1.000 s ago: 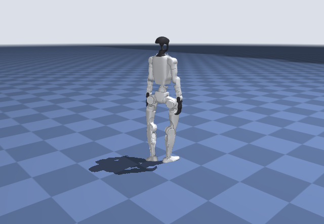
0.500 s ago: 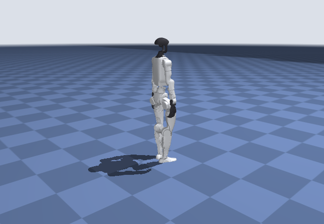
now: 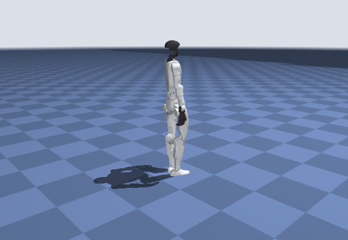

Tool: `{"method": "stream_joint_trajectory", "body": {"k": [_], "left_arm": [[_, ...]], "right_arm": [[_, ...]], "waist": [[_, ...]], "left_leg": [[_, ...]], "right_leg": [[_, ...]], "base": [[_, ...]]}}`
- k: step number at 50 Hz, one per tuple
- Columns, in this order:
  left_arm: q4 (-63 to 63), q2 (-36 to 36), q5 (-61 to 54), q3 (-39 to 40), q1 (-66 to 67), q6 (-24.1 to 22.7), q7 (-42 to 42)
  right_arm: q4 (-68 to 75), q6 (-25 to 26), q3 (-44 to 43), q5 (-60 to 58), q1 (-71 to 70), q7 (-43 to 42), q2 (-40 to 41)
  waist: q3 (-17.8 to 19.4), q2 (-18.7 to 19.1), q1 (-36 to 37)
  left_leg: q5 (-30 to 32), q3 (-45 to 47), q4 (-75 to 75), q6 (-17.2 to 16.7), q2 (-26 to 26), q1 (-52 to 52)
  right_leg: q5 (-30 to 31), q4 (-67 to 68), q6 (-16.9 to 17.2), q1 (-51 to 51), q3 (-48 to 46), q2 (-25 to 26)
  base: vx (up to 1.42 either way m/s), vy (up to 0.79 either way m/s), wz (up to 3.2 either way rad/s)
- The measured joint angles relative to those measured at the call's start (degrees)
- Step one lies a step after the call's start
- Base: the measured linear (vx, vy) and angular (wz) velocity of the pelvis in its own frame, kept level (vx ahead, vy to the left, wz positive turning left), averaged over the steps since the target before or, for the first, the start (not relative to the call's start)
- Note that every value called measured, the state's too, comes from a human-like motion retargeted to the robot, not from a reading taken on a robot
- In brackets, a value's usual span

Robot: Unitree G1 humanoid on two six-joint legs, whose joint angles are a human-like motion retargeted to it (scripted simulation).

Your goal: In place motions

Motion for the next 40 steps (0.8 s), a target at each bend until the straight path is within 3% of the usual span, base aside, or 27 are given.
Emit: {"method": "stream_joint_trajectory", "body": {"k": [8,18,21,25,27,31,35,40], "left_arm": [[-0.77,-0.06,0.60,0.27,-0.14,0.33,-1.39],[-5.09,0.13,1.30,-1.89,-1.28,-0.02,-2.84],[-5.21,0.56,1.84,-2.06,-1.44,0.06,-3.00],[-4.60,1.05,1.68,-1.22,-1.18,-0.03,-2.59],[-4.01,1.51,1.43,-0.71,-1.22,0.06,-2.79],[-3.03,2.96,1.33,0.09,-2.01,0.69,-2.98],[-3.02,3.44,0.60,-0.40,-2.53,0.66,-1.57],[-1.10,3.83,-0.71,1.15,-2.24,0.32,-1.19]], "right_arm": [[0.95,0.18,-0.04,1.07,-0.19,-1.06,-0.16],[2.69,-0.59,0.06,1.54,1.59,-3.78,-0.63],[3.20,-0.62,0.12,2.03,2.16,-4.30,-0.38],[3.57,-0.88,0.09,2.30,2.78,-4.56,-0.13],[3.62,-1.35,0.37,2.17,2.73,-4.39,-0.32],[3.08,-1.35,1.10,0.78,2.08,-3.18,-1.17],[1.68,-1.23,0.46,-1.39,1.49,-1.67,-2.93],[-0.17,-1.23,0.24,-3.78,0.81,-1.77,-5.65]], "waist": [[-0.15,0.10,0.58],[1.48,1.16,2.54],[2.40,1.48,0.94],[2.82,1.48,-0.78],[3.00,1.17,-0.29],[4.04,-1.93,3.37],[6.52,-3.65,9.56],[7.98,-4.71,12.42]], "left_leg": [[-0.72,-0.49,1.07,0.73,-0.17,-1.49],[-1.10,-12.50,7.70,0.82,0.93,-7.71],[0.08,-20.01,9.45,0.80,0.28,-9.53],[2.85,-31.07,9.95,0.35,-2.06,-11.51],[4.56,-35.83,9.54,-0.09,-3.53,-12.07],[8.29,-41.06,8.03,-1.47,-7.70,-12.08],[9.64,-43.86,6.92,-3.91,-9.88,-11.66],[7.73,-43.58,6.66,-2.17,-11.75,-13.51]], "right_leg": [[-0.40,0.73,0.89,-0.61,-1.64,-0.87],[-4.71,11.79,4.55,-2.94,-4.62,-2.05],[-3.40,14.26,5.33,-3.54,4.80,0.50],[-4.34,15.21,10.10,-3.13,23.69,5.37],[-5.90,14.31,10.99,-1.94,26.12,5.63],[-6.50,10.01,6.51,0.97,13.98,0.58],[-6.56,7.76,5.82,3.63,6.21,-1.78],[-7.05,4.02,5.32,6.77,-4.67,-3.94]], "base": [[0.02,-0.02,0.08],[0.11,-0.14,0.97],[0.25,-0.19,2.24],[0.26,-0.18,2.48],[0.23,-0.18,2.30],[0.19,-0.12,1.97],[0.25,-0.01,1.82],[0.28,0.07,2.19]]}}
